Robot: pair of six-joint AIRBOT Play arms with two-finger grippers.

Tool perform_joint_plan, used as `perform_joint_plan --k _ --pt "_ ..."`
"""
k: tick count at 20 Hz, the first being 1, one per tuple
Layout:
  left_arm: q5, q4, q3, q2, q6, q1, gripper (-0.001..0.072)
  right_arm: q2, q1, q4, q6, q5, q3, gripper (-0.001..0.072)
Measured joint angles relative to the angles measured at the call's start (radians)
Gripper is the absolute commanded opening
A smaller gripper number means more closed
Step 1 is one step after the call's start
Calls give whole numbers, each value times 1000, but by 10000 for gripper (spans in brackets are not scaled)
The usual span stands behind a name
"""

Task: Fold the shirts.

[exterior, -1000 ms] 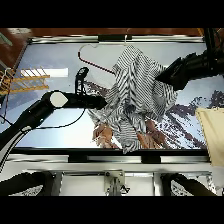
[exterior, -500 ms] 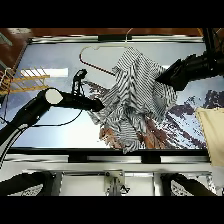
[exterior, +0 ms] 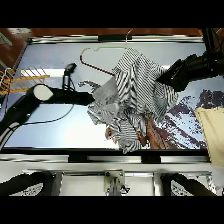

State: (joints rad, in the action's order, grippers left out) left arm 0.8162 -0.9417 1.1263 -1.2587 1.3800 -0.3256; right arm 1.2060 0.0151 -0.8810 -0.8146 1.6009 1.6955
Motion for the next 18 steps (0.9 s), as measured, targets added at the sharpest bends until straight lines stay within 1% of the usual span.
perform_joint_plan --k 3,8,13,18 --pt "9 3 37 15 1 106 57 -2 -1 75 45 48 0 85" --pt "36 16 76 18 3 192 57 -2 -1 132 103 95 0 85" --pt "57 22 84 19 -1 241 57 -2 -1 108 121 124 0 85" --pt "66 23 86 19 -34 259 57 -2 -1 49 127 134 -1 85"
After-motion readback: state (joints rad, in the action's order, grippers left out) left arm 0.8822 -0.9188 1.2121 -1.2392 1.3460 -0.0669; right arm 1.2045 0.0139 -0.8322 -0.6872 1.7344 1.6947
